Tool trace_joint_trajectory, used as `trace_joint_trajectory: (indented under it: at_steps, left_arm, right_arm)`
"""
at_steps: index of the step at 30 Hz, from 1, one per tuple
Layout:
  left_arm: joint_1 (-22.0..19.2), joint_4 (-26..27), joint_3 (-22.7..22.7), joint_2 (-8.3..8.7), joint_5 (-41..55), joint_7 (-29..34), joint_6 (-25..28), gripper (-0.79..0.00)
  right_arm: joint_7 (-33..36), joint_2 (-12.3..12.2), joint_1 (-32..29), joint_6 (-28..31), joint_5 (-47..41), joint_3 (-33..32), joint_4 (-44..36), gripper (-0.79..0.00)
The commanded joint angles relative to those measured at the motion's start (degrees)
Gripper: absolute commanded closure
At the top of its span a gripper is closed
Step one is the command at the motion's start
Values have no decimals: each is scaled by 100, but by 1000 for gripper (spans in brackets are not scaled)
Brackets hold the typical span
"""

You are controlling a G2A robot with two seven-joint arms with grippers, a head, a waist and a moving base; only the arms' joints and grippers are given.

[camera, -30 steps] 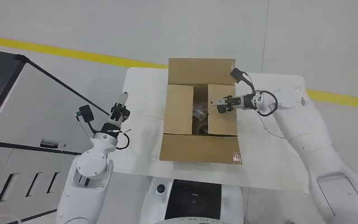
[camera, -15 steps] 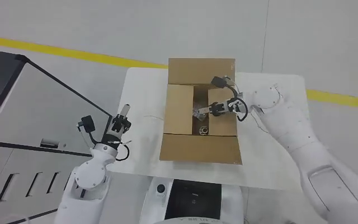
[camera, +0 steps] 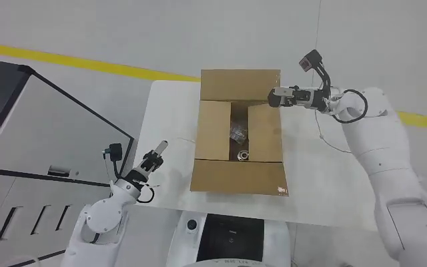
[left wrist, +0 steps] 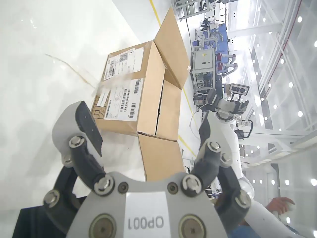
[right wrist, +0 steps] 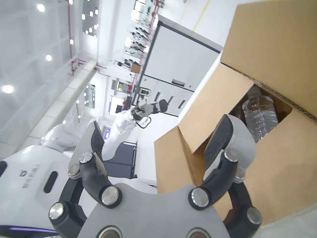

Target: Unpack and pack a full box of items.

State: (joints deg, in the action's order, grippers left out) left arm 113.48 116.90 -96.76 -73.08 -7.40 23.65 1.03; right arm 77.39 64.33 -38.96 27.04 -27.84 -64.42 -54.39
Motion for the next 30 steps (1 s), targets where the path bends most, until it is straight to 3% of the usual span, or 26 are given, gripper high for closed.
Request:
trace_joint_trajectory:
  at_steps: [1, 24, 27, 30]
  left_arm:
    - [-2, 0, 2, -1, 2, -10, -12, -785]
    - [-2, 0, 2, -1, 2, -10, -12, -785]
    - [-272, 45, -19, -7, 608, 161, -679, -785]
    - [-288, 16, -33, 15, 594, 362, -771, -785]
  right_arm:
    - [19, -30, 7, -35, 281, -50, -24, -785]
    - [19, -30, 7, -35, 281, -50, -24, -785]
    - [19, -30, 7, -35, 281, -50, -24, -785]
    - [19, -30, 7, -35, 281, -50, -24, -785]
